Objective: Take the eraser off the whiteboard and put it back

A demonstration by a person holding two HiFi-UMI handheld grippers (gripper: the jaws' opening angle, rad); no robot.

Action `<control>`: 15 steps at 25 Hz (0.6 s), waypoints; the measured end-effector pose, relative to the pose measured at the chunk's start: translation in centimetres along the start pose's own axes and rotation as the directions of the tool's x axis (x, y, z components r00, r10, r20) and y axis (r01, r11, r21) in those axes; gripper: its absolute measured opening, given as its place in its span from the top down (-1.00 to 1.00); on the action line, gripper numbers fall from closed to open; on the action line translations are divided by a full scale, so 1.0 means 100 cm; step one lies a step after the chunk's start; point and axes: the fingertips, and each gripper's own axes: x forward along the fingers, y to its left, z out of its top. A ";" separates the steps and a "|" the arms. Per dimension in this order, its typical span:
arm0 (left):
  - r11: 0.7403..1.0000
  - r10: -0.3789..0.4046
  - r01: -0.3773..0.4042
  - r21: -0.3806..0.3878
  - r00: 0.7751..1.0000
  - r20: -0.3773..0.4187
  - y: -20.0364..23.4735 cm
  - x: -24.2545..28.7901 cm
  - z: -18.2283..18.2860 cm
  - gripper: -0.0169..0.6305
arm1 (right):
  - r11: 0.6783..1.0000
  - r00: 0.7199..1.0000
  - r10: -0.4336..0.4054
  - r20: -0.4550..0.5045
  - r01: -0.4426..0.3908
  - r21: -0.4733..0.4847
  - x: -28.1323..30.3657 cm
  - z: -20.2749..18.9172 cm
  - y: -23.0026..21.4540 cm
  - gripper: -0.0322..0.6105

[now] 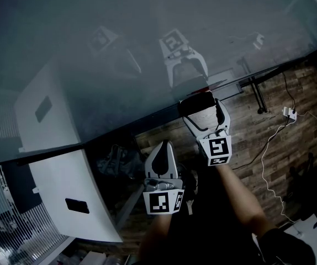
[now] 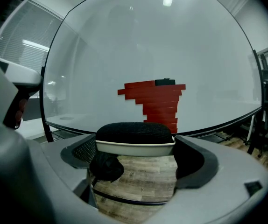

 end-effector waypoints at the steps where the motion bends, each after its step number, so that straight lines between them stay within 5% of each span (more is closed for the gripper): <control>1: 1.000 0.001 -0.001 -0.001 1.000 0.000 0.000 0.000 0.000 0.94 | 1.000 1.000 -0.005 0.004 0.005 0.002 -0.001 0.001 -0.001 -0.72; 15: 1.000 0.008 -0.008 -0.002 1.000 0.001 -0.002 -0.007 -0.001 0.94 | 1.000 1.000 -0.008 0.017 0.008 0.023 -0.005 0.002 -0.005 -0.72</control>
